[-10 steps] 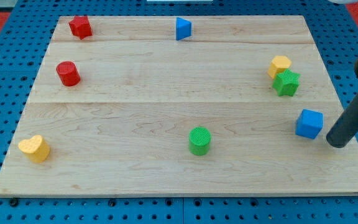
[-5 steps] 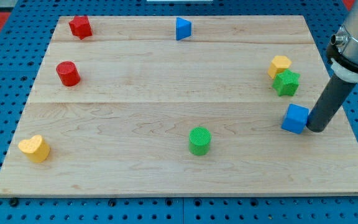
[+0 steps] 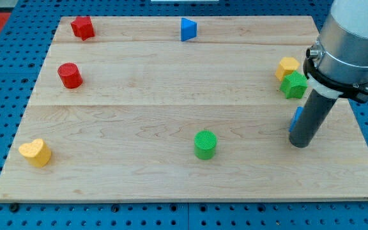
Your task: Slide the blue cube to the green star
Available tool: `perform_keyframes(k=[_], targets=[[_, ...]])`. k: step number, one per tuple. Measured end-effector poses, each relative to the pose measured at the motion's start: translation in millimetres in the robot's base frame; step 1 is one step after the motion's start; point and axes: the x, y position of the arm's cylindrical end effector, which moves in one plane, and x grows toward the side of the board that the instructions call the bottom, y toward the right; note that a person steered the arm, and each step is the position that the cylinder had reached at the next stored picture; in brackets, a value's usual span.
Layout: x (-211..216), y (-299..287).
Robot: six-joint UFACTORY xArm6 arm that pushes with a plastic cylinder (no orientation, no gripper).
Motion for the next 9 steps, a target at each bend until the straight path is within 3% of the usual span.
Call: perform_keyframes(k=[7,9], targets=[[-29,30],[-56,31]])
